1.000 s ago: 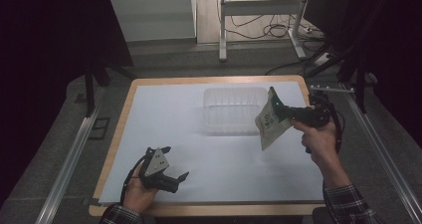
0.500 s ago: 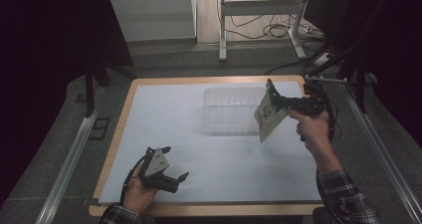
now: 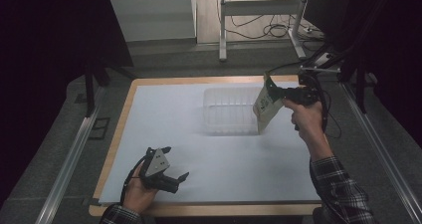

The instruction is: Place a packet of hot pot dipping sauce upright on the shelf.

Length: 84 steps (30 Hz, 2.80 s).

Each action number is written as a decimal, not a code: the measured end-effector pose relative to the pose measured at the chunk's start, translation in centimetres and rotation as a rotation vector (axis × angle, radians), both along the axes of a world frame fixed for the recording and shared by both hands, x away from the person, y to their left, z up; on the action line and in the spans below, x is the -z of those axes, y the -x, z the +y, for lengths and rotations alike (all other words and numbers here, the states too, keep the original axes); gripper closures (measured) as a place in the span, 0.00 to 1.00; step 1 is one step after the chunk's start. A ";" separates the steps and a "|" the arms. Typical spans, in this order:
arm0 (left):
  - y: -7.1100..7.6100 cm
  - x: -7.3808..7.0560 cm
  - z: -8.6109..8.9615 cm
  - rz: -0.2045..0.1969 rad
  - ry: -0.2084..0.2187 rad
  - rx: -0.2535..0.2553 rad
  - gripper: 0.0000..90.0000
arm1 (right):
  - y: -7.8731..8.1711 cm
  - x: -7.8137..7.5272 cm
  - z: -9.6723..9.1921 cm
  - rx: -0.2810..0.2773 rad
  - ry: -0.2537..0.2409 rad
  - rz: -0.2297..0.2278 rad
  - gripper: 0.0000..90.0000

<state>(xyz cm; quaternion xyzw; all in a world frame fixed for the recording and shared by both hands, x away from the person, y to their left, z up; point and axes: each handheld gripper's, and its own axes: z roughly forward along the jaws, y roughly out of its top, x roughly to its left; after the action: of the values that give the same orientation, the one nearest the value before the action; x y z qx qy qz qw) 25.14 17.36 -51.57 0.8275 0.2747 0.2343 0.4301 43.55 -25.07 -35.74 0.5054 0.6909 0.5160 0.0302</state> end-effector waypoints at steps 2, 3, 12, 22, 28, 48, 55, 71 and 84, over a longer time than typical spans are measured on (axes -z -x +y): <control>0.0 0.0 0.0 0.001 -0.001 0.000 0.00 | -0.4 -0.1 0.2 0.006 0.004 0.003 0.99; 0.0 0.0 0.0 0.001 -0.001 0.000 0.00 | -0.6 -0.1 0.2 0.009 0.006 0.002 0.99; 0.0 0.0 0.0 0.000 -0.004 0.001 0.00 | -2.4 -0.2 0.9 0.041 0.020 0.003 0.99; 0.0 0.0 0.0 -0.001 -0.006 0.001 0.00 | -4.2 -0.2 1.6 0.083 0.042 -0.005 0.99; 0.0 0.0 -0.1 -0.001 -0.008 0.002 0.00 | -5.0 0.0 2.1 0.102 0.063 -0.011 0.99; 0.0 0.1 -0.2 -0.001 -0.027 0.008 0.00 | -5.3 4.0 3.3 0.086 0.095 -0.007 0.98; 0.0 0.1 -0.2 -0.001 -0.032 0.012 0.00 | -4.8 4.1 2.9 0.079 0.140 -0.039 0.92; 0.1 0.2 -0.4 -0.004 -0.026 0.025 0.00 | -3.8 3.7 3.4 0.045 0.216 -0.109 0.62; 0.1 0.2 -0.4 -0.003 -0.025 0.025 0.00 | -2.9 4.1 3.4 0.001 0.219 -0.116 0.45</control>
<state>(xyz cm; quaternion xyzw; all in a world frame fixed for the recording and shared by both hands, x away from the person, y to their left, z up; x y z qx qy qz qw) 25.06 16.96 -51.74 0.8358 0.2608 0.2338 0.4229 46.44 -21.71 -39.84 0.4688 0.7399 0.4658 0.1256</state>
